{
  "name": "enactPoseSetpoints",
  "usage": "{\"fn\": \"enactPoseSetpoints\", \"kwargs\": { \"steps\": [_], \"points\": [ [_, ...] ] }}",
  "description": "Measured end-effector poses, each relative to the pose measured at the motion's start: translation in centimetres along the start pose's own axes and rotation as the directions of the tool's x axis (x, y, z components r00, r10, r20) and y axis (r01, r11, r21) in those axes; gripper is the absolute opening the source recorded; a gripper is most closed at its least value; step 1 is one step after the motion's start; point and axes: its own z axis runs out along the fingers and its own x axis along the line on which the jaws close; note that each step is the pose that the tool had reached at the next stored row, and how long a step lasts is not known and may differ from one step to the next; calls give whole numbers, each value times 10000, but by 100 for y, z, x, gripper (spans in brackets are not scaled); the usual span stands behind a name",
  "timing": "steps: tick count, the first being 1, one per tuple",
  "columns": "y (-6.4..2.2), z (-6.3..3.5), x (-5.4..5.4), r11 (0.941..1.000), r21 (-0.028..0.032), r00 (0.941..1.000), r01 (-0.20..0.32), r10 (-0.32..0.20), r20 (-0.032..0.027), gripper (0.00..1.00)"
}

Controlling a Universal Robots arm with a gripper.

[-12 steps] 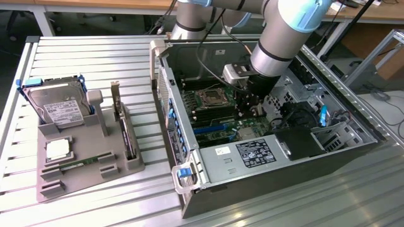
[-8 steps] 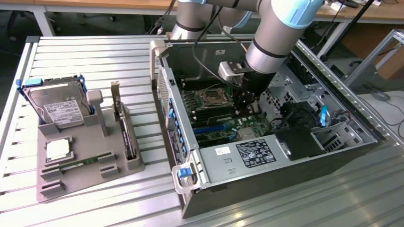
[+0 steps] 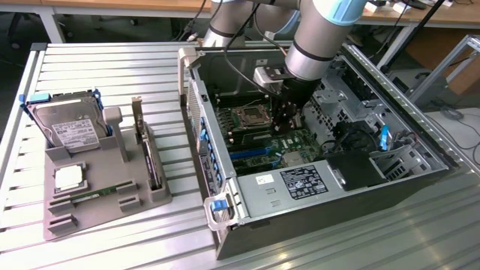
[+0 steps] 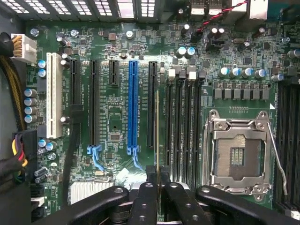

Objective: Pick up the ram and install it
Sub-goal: 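Insert the ram into the slot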

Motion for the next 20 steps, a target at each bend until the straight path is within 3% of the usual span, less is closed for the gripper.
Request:
{"fn": "enactPoseSetpoints", "kwargs": {
  "steps": [2,4,7,16,20],
  "points": [
    [17,7,-75,10000,0,10000,-29,29,-24,12],
    [45,12,-81,9996,5,9996,-297,297,-15,12],
    [88,21,-120,9995,6,9995,-303,303,-16,12],
    [110,74,-133,9996,5,9996,-284,284,-28,12],
    [110,83,-133,9999,-3,9999,116,-116,-58,12]
  ]
}}
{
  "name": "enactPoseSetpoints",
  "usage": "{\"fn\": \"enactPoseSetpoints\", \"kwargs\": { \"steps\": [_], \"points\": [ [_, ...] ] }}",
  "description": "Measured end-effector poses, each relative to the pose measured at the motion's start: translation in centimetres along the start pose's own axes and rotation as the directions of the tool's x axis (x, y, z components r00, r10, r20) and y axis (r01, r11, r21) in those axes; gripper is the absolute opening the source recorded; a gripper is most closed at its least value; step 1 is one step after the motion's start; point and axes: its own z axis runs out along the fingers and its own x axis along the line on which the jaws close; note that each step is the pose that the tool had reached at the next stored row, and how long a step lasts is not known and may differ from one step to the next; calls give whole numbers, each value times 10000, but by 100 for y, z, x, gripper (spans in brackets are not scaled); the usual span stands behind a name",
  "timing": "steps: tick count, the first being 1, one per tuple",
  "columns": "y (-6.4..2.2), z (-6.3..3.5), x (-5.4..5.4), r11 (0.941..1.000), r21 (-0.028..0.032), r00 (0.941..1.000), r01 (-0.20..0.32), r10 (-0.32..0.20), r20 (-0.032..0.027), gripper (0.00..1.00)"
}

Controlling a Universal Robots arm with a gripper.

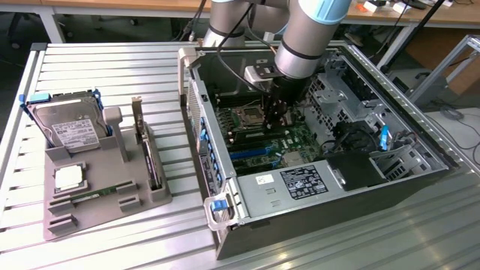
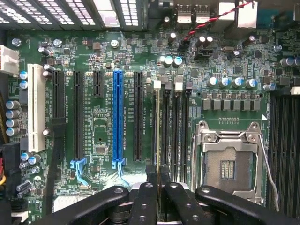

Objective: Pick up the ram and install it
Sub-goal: 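Insert the ram into the slot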

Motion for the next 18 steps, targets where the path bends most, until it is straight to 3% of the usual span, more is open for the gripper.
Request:
{"fn": "enactPoseSetpoints", "kwargs": {
  "steps": [8,18],
  "points": [
    [-4,19,-52,9999,-3,9999,160,-160,-8,12],
    [-3,21,1,9999,-3,9999,160,-160,-24,12]
  ]
}}
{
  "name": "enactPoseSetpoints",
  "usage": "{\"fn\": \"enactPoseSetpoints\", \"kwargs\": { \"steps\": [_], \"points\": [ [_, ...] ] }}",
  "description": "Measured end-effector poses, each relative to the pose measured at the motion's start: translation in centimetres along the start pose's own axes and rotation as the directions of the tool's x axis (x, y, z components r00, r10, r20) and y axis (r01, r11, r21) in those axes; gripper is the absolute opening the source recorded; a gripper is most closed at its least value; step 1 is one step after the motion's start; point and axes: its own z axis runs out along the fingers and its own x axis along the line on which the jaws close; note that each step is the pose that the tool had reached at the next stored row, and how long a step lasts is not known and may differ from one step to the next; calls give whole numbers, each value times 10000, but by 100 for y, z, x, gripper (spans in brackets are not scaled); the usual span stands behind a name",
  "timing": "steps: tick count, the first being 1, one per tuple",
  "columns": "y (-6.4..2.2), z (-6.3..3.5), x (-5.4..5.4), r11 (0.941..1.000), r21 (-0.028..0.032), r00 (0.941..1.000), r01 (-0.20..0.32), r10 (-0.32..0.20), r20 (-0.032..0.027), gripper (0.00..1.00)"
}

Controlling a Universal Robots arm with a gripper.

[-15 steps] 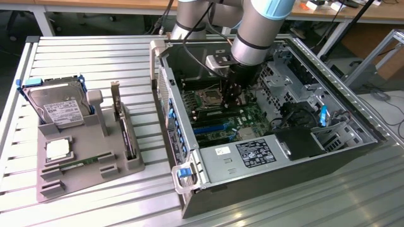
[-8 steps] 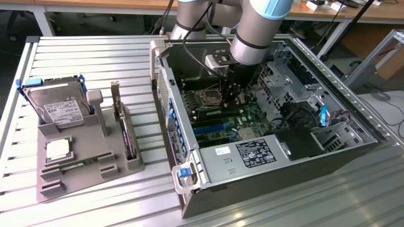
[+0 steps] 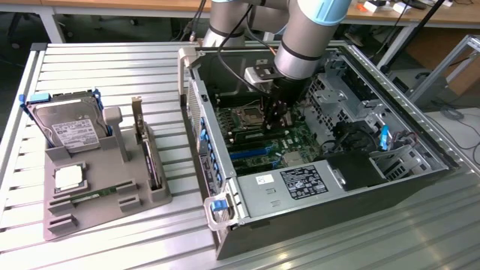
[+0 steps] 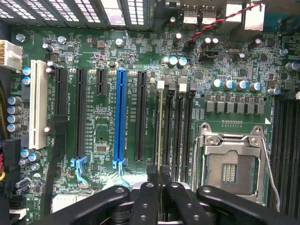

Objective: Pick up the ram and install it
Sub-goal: 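Insert the ram into the slot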

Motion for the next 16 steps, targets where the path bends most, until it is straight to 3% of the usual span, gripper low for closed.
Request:
{"fn": "enactPoseSetpoints", "kwargs": {
  "steps": [9,11,12,16],
  "points": [
    [-2,16,0,10000,0,10000,1,-1,1,13],
    [-2,16,0,10000,0,10000,0,0,1,25],
    [-1,-5,0,10000,0,10000,0,0,0,25],
    [7,-280,-15,10000,-2,10000,-1,1,-40,24]
  ]
}}
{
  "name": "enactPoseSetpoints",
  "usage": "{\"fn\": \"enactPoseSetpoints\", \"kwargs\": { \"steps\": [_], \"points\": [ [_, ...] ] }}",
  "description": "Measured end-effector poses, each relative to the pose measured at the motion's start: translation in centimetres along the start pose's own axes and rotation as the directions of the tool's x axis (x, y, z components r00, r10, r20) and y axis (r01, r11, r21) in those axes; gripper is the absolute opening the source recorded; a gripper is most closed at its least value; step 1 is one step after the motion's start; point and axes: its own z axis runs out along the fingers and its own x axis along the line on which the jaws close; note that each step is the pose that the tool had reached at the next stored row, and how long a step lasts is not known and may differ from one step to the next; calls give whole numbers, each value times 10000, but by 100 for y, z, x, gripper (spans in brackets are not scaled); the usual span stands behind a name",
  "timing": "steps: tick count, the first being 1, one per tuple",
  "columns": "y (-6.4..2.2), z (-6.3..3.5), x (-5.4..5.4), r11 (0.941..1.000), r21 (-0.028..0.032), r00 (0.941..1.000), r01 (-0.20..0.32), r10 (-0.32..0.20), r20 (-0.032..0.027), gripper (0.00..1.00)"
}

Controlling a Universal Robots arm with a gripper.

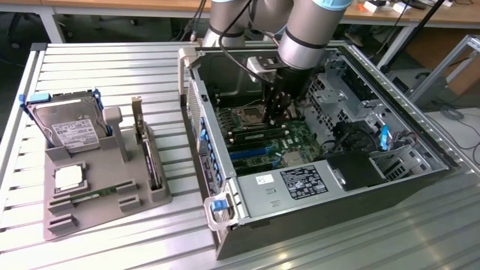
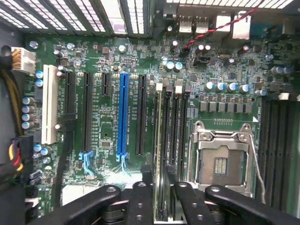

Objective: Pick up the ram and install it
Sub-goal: 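Insert the ram into the slot, then press down the ram until it locks into place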

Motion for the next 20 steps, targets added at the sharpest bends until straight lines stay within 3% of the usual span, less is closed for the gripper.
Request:
{"fn": "enactPoseSetpoints", "kwargs": {
  "steps": [1,3,6,8,11,15,20],
  "points": [
    [1,-53,-3,10000,-2,10000,0,0,-23,11],
    [-7,-80,-3,10000,-2,10000,-1,1,-31,11],
    [-273,-85,9,9997,-252,10000,-2,2,-21,11],
    [-497,-90,19,9990,-445,10000,-4,3,-14,11],
    [-726,-93,29,9981,-613,10000,-4,4,-6,11],
    [-994,-102,41,9973,-728,10000,-3,3,-2,11],
    [-993,-104,41,9973,-730,10000,-5,4,-2,11]
  ]
}}
